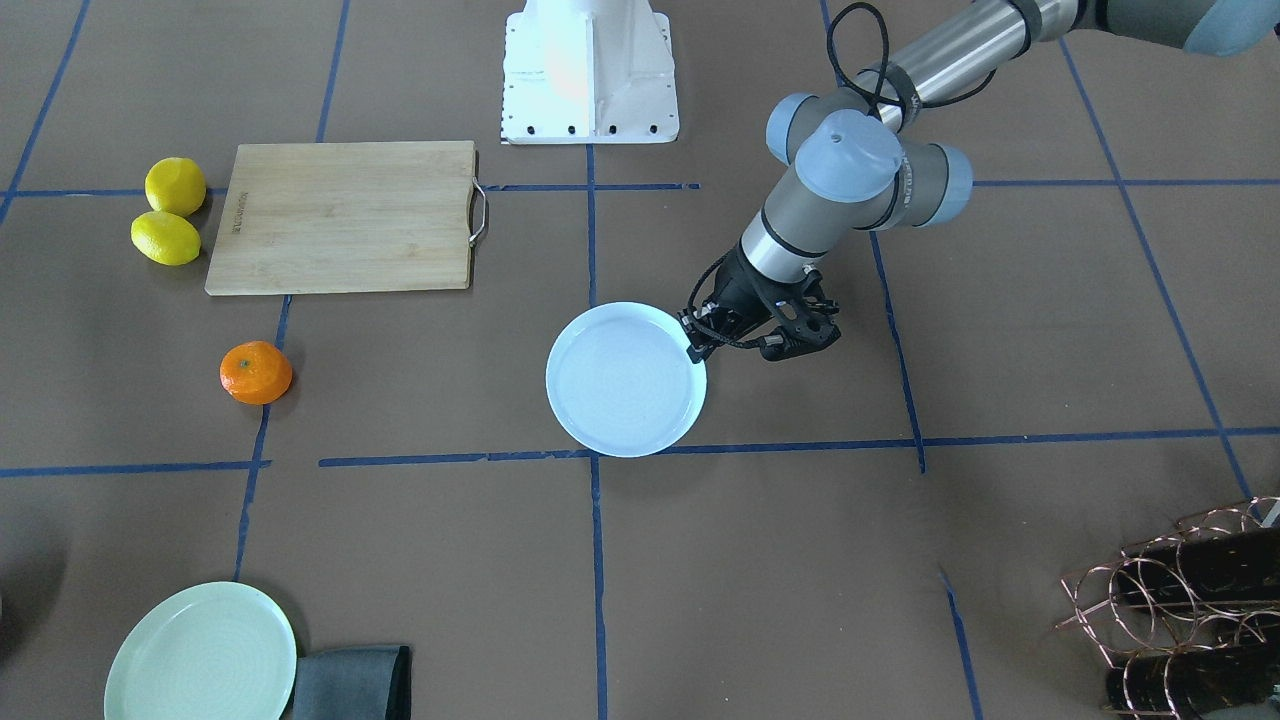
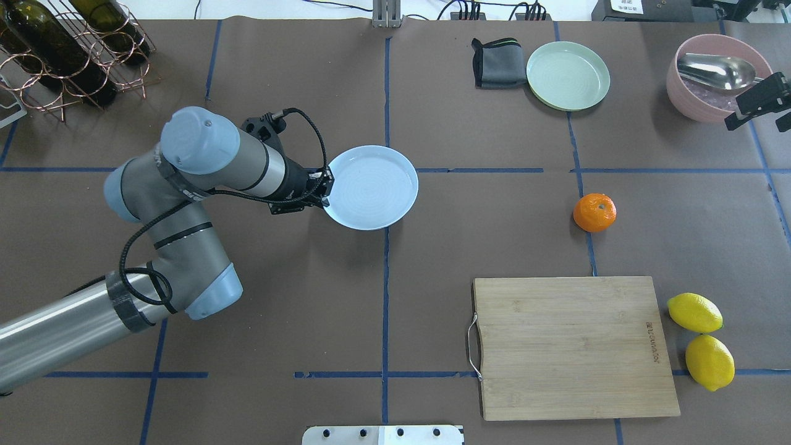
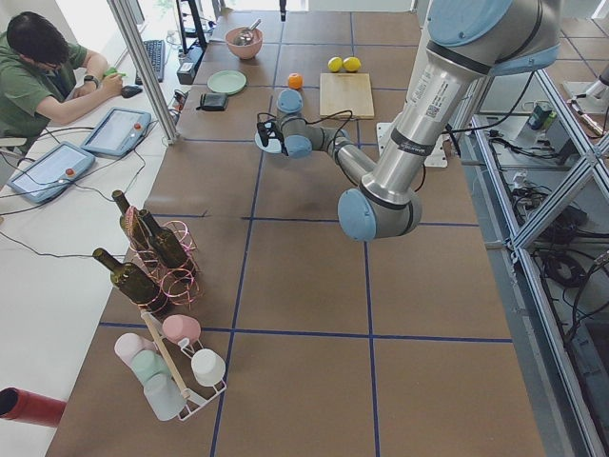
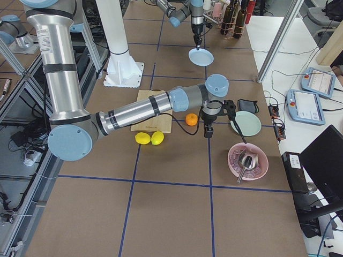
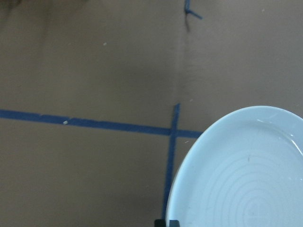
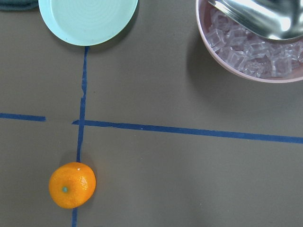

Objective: Pick orange to plate
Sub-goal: 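Slide the white plate with the left gripper toward the table center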

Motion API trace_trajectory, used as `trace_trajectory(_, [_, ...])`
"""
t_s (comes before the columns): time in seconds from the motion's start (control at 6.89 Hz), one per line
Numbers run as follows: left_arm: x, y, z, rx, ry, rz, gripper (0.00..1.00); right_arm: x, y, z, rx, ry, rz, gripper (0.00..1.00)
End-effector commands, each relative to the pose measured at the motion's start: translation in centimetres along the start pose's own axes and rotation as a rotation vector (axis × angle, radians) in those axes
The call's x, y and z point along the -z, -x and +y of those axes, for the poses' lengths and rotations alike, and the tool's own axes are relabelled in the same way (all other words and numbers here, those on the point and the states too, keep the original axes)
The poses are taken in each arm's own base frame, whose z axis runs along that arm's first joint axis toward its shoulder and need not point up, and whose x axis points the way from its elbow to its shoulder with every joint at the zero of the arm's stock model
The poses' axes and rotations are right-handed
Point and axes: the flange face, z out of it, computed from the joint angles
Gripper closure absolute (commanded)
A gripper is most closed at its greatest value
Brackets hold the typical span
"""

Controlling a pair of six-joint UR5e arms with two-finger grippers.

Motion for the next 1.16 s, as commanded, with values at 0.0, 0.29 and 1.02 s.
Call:
trace_trajectory(0.0, [-1.6, -1.2, 2.2, 0.003, -0.008, 0.019, 1.0, -0.4, 3.1, 0.4, -0.017, 0.004, -0.009, 0.0])
trace_trajectory(0.29, [-2.1, -1.2, 3.1, 0.004, 0.006, 0.015, 1.0, -0.5, 3.8, 0.2, -0.017, 0.0, 0.0, 0.0])
trace_trajectory(1.02, [-0.3, -0.6, -0.3, -0.055, -0.037, 0.013, 0.0, -1.8, 5.6, 0.1, -0.006, 0.017, 0.007, 0.0])
